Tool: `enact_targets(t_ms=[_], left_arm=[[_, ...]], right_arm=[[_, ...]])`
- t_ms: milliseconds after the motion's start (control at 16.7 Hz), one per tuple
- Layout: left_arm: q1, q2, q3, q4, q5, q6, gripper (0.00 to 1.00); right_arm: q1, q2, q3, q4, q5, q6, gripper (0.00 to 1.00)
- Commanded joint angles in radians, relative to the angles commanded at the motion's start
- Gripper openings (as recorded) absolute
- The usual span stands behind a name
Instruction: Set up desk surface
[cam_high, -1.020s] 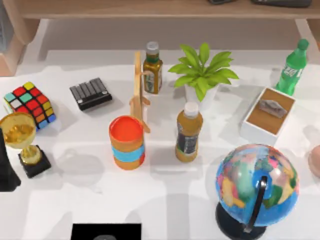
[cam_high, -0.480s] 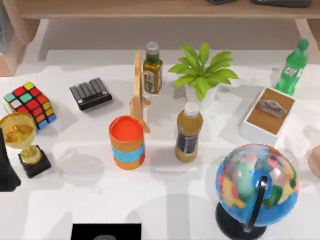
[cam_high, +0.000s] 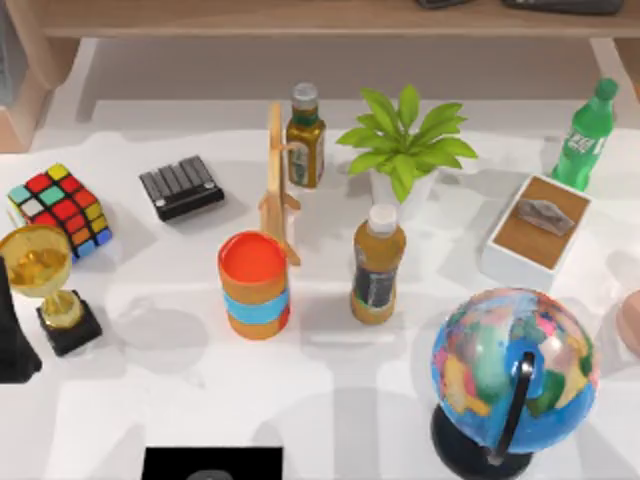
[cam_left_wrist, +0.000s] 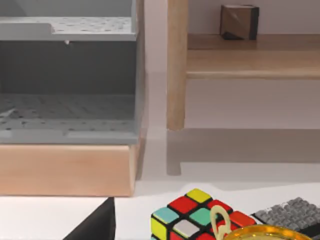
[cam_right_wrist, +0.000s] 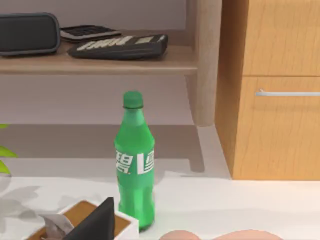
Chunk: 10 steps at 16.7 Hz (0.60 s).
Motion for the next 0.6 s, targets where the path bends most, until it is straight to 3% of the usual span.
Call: enact_targets(t_ms=[420,600], left_arm=[[-0.003,0.01,0.01,-0.001,-0.003,0.0,1.0],[-0.034,0.103,0.104,-0.007,-0.031,0.0,1.0]], right_arm=[[0.0,0.0,0.0,0.0,0.0,0.0,1.0],[0.0,0.0,0.0,0.0,0.0,0.0,1.0]])
